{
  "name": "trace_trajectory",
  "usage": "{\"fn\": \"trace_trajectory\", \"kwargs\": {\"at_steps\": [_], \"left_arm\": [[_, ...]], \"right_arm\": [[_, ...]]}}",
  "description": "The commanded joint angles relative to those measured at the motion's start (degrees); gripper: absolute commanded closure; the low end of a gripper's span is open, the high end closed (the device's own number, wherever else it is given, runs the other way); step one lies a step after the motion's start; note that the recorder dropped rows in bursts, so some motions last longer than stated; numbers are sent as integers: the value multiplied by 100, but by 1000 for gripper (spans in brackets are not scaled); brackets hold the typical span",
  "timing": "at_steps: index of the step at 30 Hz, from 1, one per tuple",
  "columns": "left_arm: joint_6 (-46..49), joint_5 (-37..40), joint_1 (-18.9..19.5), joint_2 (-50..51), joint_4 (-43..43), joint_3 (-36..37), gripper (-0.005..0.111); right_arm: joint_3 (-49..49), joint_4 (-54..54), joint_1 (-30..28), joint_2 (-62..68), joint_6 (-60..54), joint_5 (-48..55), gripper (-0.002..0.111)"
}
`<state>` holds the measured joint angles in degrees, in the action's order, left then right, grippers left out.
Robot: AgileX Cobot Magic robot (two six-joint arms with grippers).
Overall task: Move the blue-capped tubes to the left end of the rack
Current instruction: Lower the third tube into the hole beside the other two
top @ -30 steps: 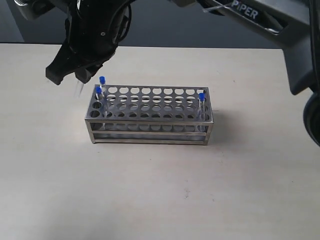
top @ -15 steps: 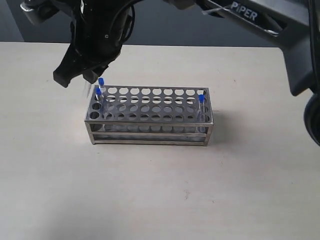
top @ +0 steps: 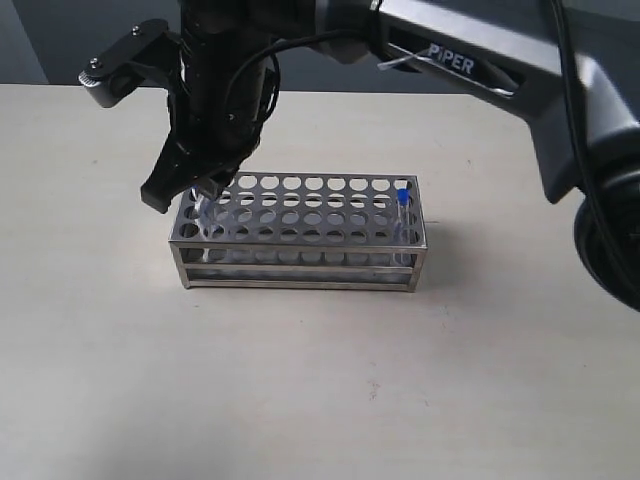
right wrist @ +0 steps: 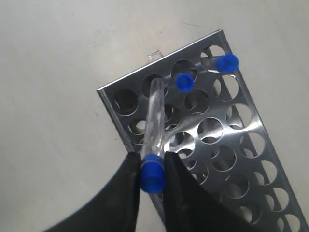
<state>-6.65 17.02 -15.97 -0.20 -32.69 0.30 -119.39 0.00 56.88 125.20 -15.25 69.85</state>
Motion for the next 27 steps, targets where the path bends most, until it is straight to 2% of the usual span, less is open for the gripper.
{"fn": "trace_trajectory", "kwargs": {"at_steps": [1, 10, 27], "left_arm": [[-28, -29, -22, 20, 79, -30, 106], [-28, -29, -22, 20, 79, -30, 106], [-28, -29, -22, 20, 90, -30, 106]], "right_arm": [[23, -88, -24, -3, -21, 11, 109], [23, -56, -24, 377, -21, 11, 109], [11, -244, -24, 199, 79, -329, 109]]}}
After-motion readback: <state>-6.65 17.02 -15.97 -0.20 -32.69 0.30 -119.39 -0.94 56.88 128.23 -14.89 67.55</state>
